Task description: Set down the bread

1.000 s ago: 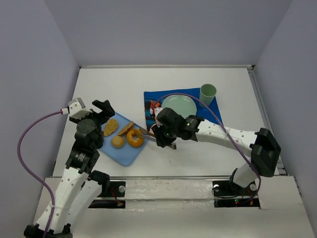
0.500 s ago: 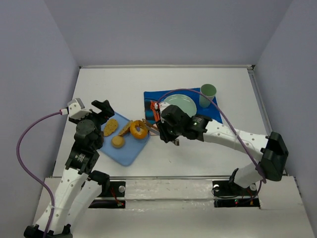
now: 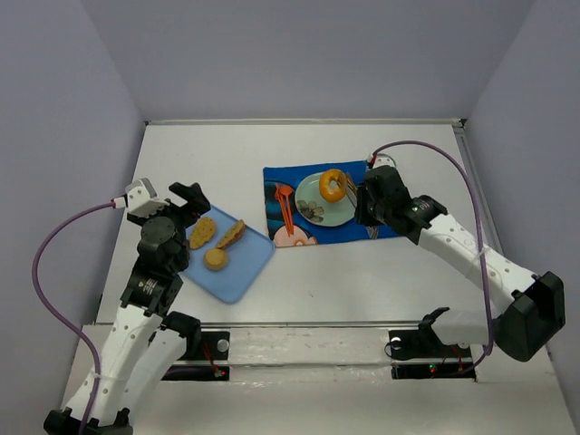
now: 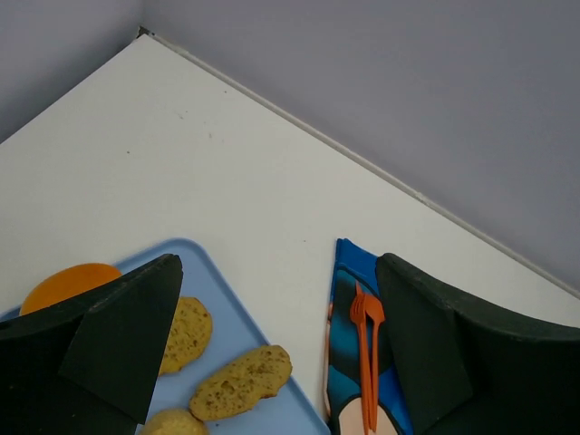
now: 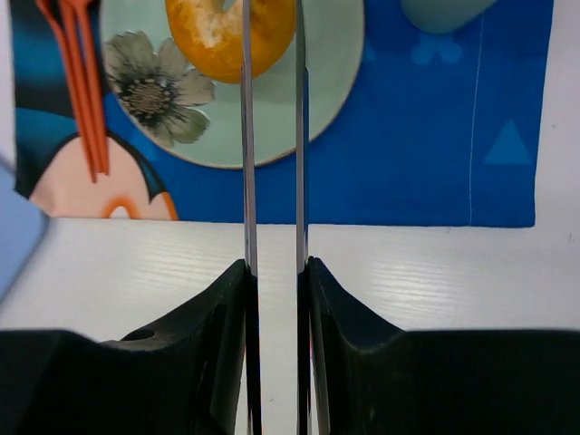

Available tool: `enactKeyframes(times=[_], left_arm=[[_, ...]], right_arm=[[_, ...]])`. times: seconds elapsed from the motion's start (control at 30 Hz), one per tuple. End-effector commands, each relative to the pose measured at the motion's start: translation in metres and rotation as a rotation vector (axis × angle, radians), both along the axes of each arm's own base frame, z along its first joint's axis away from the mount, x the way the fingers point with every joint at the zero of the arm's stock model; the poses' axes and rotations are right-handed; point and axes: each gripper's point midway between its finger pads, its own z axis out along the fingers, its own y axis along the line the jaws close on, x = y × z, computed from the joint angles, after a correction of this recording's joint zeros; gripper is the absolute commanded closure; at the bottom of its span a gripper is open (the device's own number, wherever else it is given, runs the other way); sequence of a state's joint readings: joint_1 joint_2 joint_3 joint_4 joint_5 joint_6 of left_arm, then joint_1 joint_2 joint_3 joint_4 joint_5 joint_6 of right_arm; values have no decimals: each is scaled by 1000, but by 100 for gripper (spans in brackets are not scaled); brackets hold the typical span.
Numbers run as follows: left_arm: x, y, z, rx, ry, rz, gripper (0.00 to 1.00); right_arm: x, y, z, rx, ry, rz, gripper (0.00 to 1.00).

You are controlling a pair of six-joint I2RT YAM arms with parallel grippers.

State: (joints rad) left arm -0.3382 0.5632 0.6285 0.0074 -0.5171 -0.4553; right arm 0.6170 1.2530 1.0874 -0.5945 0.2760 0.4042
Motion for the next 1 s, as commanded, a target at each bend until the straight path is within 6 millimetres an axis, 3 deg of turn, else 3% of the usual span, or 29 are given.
enactKeyframes(times=[0.0, 0.13, 0.2, 0.33, 0.47, 0.6, 0.73, 0.83, 0.97], left_arm=[[3, 4, 7, -22, -31, 30, 1], [3, 4, 8, -23, -32, 29, 1], [3, 3, 8, -24, -31, 27, 1], [3, 3, 8, -26, -33, 26, 1], [2, 3, 9, -26, -37, 26, 1], [1, 3, 11, -28, -42, 22, 1], [-1, 4, 12, -33, -47, 24, 1], [-3, 4, 13, -39, -57, 24, 1], [-4, 6, 14, -45, -62, 29, 1]], right_arm=[[6, -12, -15, 7, 44, -56, 87], [2, -12, -25, -7, 83, -63, 71], [2, -15, -19, -14, 72, -62, 58], [5, -19, 6, -14, 8, -63, 45], [6, -19, 20, -12, -19, -43, 39], [8, -5, 41, 22, -60, 47, 42], [-1, 51, 66, 212, -88, 317, 44], [-18, 95, 78, 353, -72, 506, 44], [-37, 143, 60, 434, 57, 644, 44]])
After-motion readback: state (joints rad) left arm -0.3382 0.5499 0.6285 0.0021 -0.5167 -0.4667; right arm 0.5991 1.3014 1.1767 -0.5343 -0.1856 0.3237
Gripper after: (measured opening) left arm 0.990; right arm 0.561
